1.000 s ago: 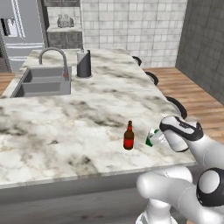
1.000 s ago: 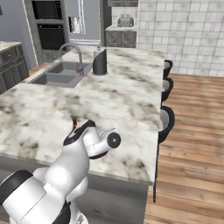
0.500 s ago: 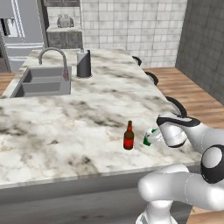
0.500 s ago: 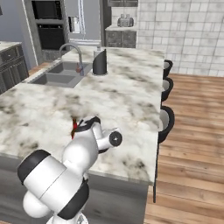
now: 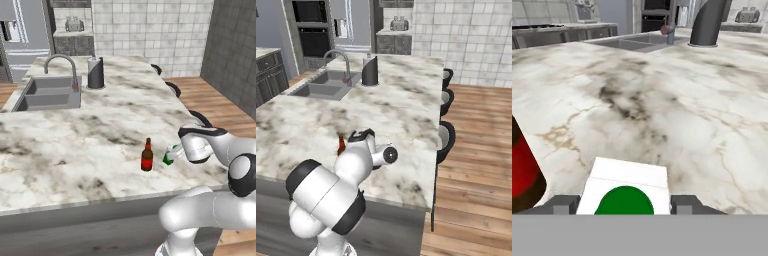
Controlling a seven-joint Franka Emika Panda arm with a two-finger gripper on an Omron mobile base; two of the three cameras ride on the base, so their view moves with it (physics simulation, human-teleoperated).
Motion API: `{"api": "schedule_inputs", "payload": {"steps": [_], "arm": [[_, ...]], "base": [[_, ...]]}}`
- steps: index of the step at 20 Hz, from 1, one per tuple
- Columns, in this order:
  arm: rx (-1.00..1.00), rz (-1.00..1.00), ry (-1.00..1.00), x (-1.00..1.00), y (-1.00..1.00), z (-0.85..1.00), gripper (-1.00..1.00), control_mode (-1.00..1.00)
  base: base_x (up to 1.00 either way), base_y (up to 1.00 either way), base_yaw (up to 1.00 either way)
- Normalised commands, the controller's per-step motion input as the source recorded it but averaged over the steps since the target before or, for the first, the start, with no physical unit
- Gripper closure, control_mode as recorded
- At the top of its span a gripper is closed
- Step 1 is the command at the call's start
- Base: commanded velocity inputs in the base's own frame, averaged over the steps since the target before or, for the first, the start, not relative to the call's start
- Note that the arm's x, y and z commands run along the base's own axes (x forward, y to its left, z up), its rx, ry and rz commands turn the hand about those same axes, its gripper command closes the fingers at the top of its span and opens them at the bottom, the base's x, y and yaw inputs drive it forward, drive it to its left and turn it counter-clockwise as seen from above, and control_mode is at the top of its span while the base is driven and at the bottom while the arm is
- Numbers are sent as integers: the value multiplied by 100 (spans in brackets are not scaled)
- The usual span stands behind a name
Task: Move the drinks to the dining counter.
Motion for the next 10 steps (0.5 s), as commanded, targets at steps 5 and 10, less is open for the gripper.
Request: {"api": "schedule_inputs", "payload": {"steps": [5, 10], "arm": [[0, 0, -4, -17, 15, -6, -100, -100], [0, 0, -11, -29, 6, 0, -100, -100]], "base": [[0, 0, 0], [0, 0, 0]]}}
